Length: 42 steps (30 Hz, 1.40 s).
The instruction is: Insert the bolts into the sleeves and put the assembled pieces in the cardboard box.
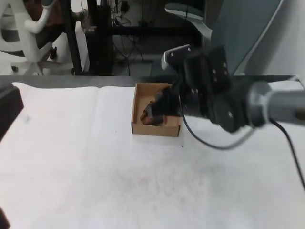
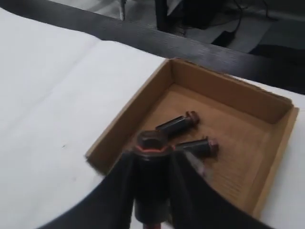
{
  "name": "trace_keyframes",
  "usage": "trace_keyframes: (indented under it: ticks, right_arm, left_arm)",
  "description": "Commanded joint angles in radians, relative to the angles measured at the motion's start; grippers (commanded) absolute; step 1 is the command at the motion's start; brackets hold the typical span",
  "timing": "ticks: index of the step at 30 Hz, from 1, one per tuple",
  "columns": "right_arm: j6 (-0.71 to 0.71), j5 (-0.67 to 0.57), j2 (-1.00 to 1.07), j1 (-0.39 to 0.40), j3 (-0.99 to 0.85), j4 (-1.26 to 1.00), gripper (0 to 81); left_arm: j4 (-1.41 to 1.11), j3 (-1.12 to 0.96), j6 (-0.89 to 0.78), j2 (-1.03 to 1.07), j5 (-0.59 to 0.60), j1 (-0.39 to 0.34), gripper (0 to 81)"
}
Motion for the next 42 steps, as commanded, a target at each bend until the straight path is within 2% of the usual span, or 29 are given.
trace_keyframes:
  ticks: [1, 7, 9, 11, 15, 16, 17, 20, 22, 26, 29, 33, 36, 39, 42]
  right_arm:
    - [-0.001, -0.013, 0.082, -0.032, -0.121, 0.013, 0.0]
    - [-0.009, -0.063, 0.225, -0.065, -0.26, 0.036, 0.0]
    - [-0.008, -0.068, 0.246, -0.065, -0.273, 0.038, 4.3]
    - [-0.008, -0.065, 0.255, -0.065, -0.274, 0.034, 18.8]
    - [0.026, -0.072, 0.249, -0.065, -0.274, 0.031, 64.1]
    - [0.052, -0.072, 0.233, -0.063, -0.274, 0.042, 69.7]
    - [0.078, -0.072, 0.217, -0.059, -0.274, 0.051, 70.0]
    - [0.122, -0.074, 0.13, -0.052, -0.274, 0.062, 62.2]
    - [0.11, -0.078, 0.046, -0.05, -0.274, 0.062, 51.0]
    - [0.007, -0.148, -0.151, -0.034, -0.274, 0.101, 25.1]
    - [-0.143, -0.122, -0.304, 0.007, -0.255, 0.138, 12.0]
    - [-0.258, 0.006, -0.504, 0.062, -0.204, 0.138, 9.0]
    - [-0.275, 0.075, -0.641, 0.071, -0.156, 0.135, 8.8]
    - [-0.33, 0.157, -0.777, 0.027, -0.085, 0.135, 8.8]
    - [-0.331, 0.197, -0.911, -0.056, 0.014, 0.135, 8.8]
  left_arm:
    - [0.017, -0.004, 0.001, -0.007, -0.005, 0.002, 1.8]
    - [0.03, -0.002, -0.002, -0.007, -0.005, 0.002, 1.8]
    - [0.03, -0.002, -0.002, -0.007, -0.005, 0.002, 1.8]
    - [0.03, -0.002, -0.002, -0.007, -0.005, 0.002, 1.8]
    - [0.035, -0.002, 0.002, -0.007, -0.005, 0.002, 1.8]
    - [0.039, -0.002, 0.002, -0.007, -0.015, 0.002, 1.8]
    - [0.049, -0.002, 0.007, -0.007, -0.046, 0.002, 1.8]
    - [0.08, -0.002, 0.056, -0.028, -0.214, 0.002, 1.8]
    - [0.081, -0.002, 0.118, -0.059, -0.319, 0.002, 1.8]
    - [0.071, -0.002, 0.159, -0.154, -0.343, 0.002, 1.8]
    - [0.071, 0.025, 0.184, -0.211, -0.35, 0.002, 1.8]
    - [0.071, 0.105, 0.19, -0.215, -0.327, 0.002, 1.8]
    - [0.018, 0.164, 0.159, -0.215, -0.306, 0.002, 1.8]
    - [-0.073, 0.205, 0.168, -0.215, -0.303, 0.002, 1.8]
    - [-0.141, 0.233, 0.166, -0.215, -0.301, 0.002, 1.8]
